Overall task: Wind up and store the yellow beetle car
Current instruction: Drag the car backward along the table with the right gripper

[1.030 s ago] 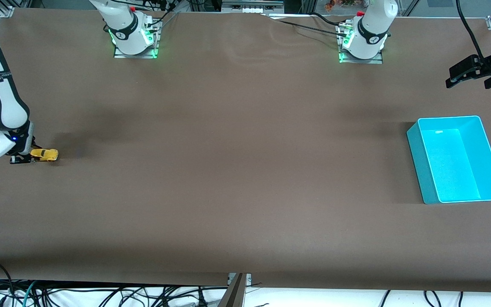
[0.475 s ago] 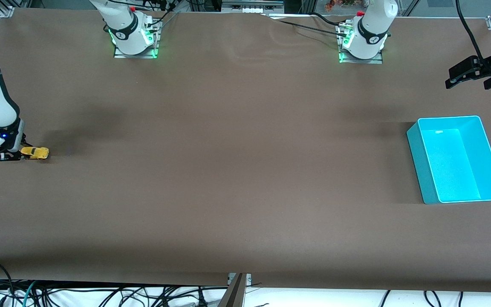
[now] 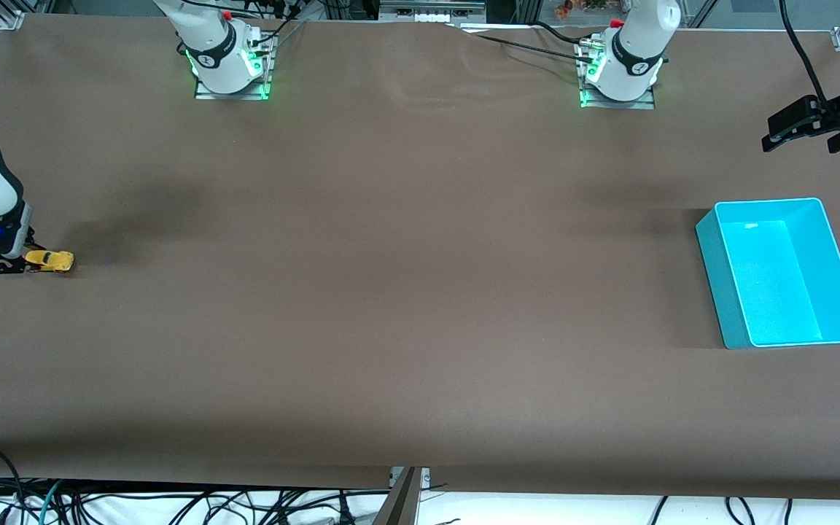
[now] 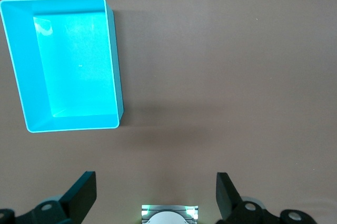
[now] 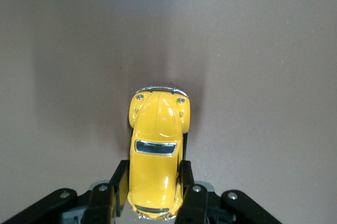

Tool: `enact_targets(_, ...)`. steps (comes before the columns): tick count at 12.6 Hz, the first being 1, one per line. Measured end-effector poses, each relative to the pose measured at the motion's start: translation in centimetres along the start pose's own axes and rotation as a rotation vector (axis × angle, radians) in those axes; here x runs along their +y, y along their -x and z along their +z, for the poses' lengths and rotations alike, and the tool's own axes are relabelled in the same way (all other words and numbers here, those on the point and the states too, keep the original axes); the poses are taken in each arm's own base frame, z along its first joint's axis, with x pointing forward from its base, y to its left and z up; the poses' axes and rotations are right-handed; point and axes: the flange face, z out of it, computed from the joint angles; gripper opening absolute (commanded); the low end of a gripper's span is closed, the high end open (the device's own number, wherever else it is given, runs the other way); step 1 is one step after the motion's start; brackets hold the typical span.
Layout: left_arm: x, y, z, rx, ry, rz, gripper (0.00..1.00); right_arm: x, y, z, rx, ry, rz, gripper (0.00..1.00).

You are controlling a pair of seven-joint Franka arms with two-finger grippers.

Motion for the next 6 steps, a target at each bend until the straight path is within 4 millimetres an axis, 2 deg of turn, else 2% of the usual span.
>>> enact_targets(6, 0.0, 0.0, 0.0, -0.001, 0.000, 0.000, 1.00, -0.8, 3.0, 0.0, -0.015, 0.012, -0.002, 0.26)
